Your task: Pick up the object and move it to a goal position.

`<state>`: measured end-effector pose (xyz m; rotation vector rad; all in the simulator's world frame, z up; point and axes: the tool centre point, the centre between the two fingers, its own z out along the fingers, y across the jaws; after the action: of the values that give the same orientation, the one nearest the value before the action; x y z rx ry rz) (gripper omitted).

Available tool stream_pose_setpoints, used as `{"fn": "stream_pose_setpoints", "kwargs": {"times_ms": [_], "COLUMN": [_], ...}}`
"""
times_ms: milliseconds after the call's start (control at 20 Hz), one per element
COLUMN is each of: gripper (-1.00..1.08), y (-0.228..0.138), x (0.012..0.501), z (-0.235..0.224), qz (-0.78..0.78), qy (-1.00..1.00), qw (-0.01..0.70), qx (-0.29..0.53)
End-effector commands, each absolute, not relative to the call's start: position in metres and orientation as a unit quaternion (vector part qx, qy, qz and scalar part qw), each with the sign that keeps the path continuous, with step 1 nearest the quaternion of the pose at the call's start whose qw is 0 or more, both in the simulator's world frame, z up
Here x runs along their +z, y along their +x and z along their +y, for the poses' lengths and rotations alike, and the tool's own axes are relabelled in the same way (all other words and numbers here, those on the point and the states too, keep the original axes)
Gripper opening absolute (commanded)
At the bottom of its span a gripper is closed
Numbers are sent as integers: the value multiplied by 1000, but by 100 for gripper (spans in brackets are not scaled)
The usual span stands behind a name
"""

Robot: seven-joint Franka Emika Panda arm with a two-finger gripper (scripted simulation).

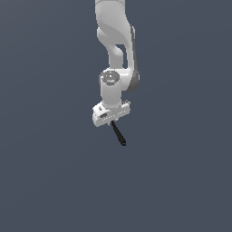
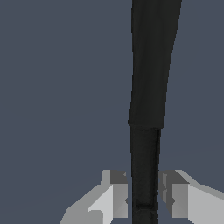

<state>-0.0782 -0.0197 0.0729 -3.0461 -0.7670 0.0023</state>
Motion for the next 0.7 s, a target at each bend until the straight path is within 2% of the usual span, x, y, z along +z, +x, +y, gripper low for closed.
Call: {"fn": "stream_pose_setpoints", "kwargs": {"times_ms": [0,650], "gripper": [-100,-100], "y": [-72,-35], "x": [94,218], "z": [-29,-86], "qz": [-244,-245], "qy": [-970,-970], "qw": [0,1], "qx": [0,-1]}}
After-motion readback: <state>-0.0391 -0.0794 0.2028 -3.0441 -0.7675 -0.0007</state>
